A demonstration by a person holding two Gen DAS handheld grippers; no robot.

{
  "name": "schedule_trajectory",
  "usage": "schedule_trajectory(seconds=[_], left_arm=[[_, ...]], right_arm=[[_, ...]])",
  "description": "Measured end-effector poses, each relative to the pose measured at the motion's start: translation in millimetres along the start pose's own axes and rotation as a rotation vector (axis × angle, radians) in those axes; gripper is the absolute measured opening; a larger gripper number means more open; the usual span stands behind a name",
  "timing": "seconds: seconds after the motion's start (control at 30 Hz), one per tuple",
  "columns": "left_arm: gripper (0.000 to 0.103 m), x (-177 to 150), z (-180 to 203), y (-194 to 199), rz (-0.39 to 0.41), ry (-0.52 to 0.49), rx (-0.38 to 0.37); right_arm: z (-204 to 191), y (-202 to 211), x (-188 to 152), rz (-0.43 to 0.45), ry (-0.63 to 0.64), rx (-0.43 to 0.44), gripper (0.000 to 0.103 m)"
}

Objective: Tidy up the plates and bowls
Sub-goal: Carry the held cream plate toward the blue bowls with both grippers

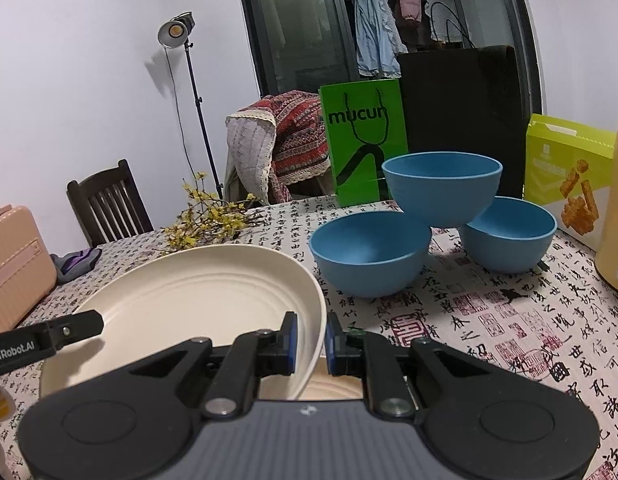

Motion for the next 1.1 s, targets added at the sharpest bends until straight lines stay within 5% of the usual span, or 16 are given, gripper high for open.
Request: schedule_trajectory(seconds=[1.1], left_arm=[[0.023, -50, 30, 10, -0.048, -0.046, -0.078]], right_arm=[[41, 29, -37, 0.025, 0.005, -0.061, 0.014]])
Point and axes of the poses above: each gripper's, at about its wrist camera, not at the fingertips, and y roughly against the way its jaws point, z to its right, x to its top, the point moved 7 cm from there along -y, roughly the way its jaws point, and after that the axes turned 12 degrees about z, right-handed, at the moved point
